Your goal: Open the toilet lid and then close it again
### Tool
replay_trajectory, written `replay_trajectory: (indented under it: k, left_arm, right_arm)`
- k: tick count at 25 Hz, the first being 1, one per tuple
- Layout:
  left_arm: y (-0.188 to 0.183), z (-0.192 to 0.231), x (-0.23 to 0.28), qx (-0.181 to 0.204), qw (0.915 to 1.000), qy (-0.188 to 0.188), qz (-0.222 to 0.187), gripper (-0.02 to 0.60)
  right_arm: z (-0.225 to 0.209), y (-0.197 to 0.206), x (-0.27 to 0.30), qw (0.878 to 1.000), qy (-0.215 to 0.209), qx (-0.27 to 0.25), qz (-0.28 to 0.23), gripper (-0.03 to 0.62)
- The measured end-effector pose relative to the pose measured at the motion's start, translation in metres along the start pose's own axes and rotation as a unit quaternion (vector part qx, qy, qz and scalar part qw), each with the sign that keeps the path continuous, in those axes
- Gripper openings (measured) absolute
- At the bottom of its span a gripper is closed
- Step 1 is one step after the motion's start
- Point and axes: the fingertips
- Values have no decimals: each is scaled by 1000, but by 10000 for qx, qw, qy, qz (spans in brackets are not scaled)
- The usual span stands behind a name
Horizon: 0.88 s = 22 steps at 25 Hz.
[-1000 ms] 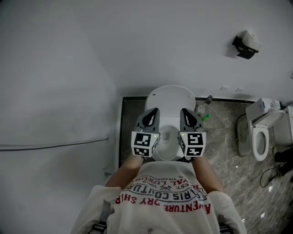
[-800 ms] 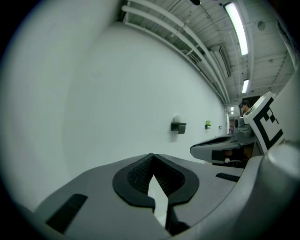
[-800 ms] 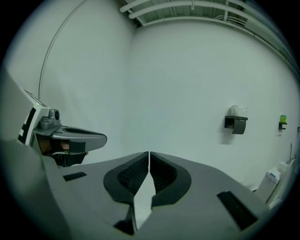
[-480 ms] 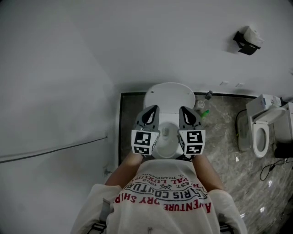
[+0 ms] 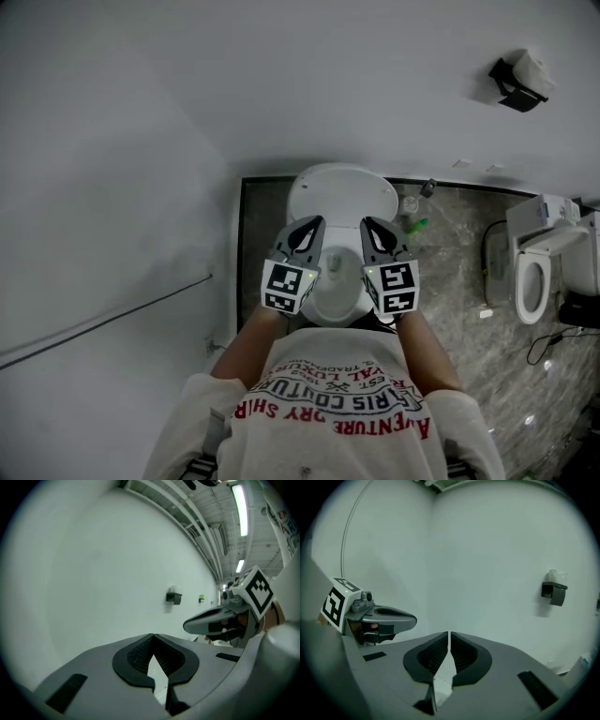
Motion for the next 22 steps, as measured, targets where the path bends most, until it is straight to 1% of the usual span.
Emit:
replay_trajectory:
  k: [2, 4, 7, 11, 13, 14, 17, 18, 19, 22]
  left_arm:
    - [10, -1, 15, 407, 9989, 105, 228, 6]
    - [18, 1, 31, 710, 9965, 133, 422, 6]
    - [30, 7, 54, 985, 9927, 85, 696, 6]
    - [36, 17, 87, 1261, 9877, 54, 921, 6]
    - [42, 25, 101, 1344, 9852, 114, 1055, 6]
    - [45, 28, 108, 1399, 9835, 201, 1131, 6]
    - [52, 35, 129, 1715, 9746, 487, 1355, 9]
    - [54, 37, 136, 1861, 9705, 537, 1433, 17]
    - [56, 39, 143, 1993, 9664, 584, 1514, 38]
    - [65, 43, 162, 2269, 9550, 781, 1744, 68]
  right_arm:
    - [-10, 3, 12, 9998, -60, -128, 139, 21]
    - [-22, 7, 26, 9992, -104, -241, 287, 21]
    - [-39, 9, 46, 9981, -216, -355, 456, 21]
    - [-63, 16, 74, 9949, -380, -560, 752, 21]
    - [-71, 22, 89, 9920, -499, -679, 937, 21]
    - [-75, 25, 97, 9901, -553, -773, 1030, 21]
    - [-87, 33, 117, 9827, -706, -1149, 1273, 21]
    - [-91, 35, 123, 9800, -763, -1251, 1350, 23]
    - [-94, 38, 128, 9773, -826, -1337, 1424, 23]
    - [-101, 42, 142, 9687, -997, -1612, 1605, 23]
Point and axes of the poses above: the fingertips, and each gripper's own axes: x forward along the fingers, z to its left, y out of its underside, and after that the axes turned 7 degrees about x, right-handed
